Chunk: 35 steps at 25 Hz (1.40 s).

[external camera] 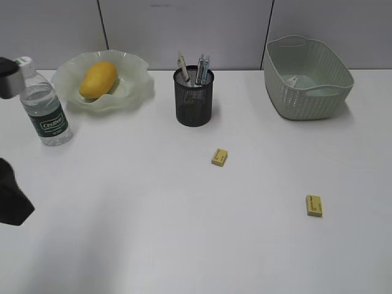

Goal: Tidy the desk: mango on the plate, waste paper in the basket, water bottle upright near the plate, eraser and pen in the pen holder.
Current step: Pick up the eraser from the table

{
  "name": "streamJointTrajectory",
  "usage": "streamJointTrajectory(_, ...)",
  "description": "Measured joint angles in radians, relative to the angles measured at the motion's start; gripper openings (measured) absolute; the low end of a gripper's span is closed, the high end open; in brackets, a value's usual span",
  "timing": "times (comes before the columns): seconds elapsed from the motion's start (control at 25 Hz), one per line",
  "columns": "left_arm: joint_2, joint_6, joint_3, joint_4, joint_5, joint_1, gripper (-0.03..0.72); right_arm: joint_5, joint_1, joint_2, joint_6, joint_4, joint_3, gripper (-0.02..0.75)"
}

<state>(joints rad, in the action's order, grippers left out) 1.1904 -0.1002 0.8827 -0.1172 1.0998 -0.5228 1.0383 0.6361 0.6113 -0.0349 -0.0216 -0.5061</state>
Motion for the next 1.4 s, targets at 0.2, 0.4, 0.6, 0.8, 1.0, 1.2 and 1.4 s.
streamJointTrajectory(0.2,-0.198,0.003,-0.142,0.000,-0.068,0.000,0.417,0.000,0.000,0.000,0.000,0.000,0.000,0.486)
streamJointTrajectory(0.4,-0.361,0.003,-0.245,0.000,-0.095,0.000,0.474,0.000,0.000,0.000,0.000,-0.003,0.000,0.485)
streamJointTrajectory(0.6,-0.503,0.003,-0.284,-0.006,-0.102,0.000,0.485,-0.001,0.000,0.000,0.000,-0.007,0.000,0.485)
streamJointTrajectory(0.8,-0.549,0.003,-0.319,-0.018,-0.106,0.000,0.485,-0.001,0.000,0.000,0.010,-0.017,0.000,0.485)
streamJointTrajectory(1.0,-0.549,0.003,-0.323,-0.021,-0.107,0.000,0.485,-0.019,0.000,0.027,0.119,-0.084,-0.014,0.485)
streamJointTrajectory(1.2,-0.549,0.003,-0.323,-0.022,-0.107,0.000,0.485,-0.088,0.000,0.172,0.251,-0.109,-0.066,0.485)
streamJointTrajectory(1.4,-0.550,0.003,-0.323,-0.024,-0.106,0.000,0.485,-0.136,0.000,0.452,0.389,-0.111,-0.146,0.467)
